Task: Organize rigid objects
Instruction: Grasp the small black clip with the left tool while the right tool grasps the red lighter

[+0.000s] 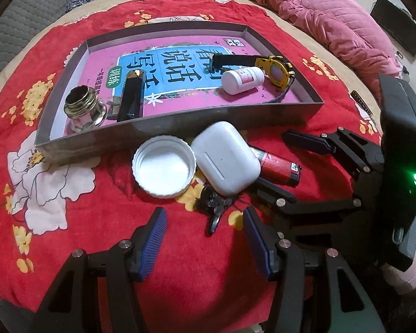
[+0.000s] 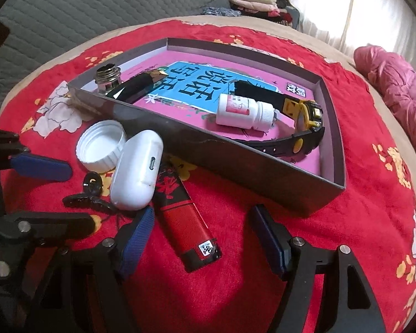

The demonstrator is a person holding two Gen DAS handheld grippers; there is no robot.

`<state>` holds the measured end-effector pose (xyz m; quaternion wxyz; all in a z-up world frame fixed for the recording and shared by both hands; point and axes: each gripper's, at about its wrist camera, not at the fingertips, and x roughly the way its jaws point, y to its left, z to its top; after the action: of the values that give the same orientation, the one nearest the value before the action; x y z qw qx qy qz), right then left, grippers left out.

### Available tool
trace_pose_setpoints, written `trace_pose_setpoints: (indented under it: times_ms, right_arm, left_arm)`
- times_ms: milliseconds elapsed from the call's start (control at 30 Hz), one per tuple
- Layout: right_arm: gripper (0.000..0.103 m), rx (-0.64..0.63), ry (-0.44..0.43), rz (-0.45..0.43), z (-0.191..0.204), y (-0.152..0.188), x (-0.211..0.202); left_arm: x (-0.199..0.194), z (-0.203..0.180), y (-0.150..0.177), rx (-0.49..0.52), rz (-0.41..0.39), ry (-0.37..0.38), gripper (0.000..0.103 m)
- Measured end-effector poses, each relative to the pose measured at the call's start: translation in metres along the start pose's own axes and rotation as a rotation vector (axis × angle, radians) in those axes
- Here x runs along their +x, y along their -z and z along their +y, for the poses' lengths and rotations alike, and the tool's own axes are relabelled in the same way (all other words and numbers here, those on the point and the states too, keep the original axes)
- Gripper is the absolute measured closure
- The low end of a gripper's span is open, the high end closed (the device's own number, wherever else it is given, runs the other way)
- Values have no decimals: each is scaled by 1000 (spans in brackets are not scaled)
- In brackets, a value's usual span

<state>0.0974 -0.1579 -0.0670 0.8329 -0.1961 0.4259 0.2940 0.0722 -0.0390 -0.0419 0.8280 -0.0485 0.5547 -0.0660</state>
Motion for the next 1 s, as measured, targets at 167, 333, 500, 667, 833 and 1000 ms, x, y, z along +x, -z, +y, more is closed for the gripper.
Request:
trace_pose_setpoints:
  times_ms: [167, 333, 500, 667, 833, 1000]
  right_arm:
    - [40, -46, -20, -17, 5, -3, 2]
    - [57, -87, -48, -20, 10, -6, 4]
    - [74, -60, -99, 0, 8, -7, 2]
    - [80, 45, -149, 24, -6, -5, -3]
    - [80, 110, -158, 26, -13, 2, -15]
    - [80, 133, -148, 35, -18, 3, -13]
  left_arm:
    - [6, 2, -2, -5, 7, -3, 47]
    - [10, 2, -5, -2, 13, -4, 47]
    - [13, 5, -6, -22, 19, 15, 47]
    - [16, -1, -4, 18, 26, -11, 47]
    - [16, -3, -5, 13, 20, -11, 55]
    - [16, -4, -6, 19, 15, -11, 69]
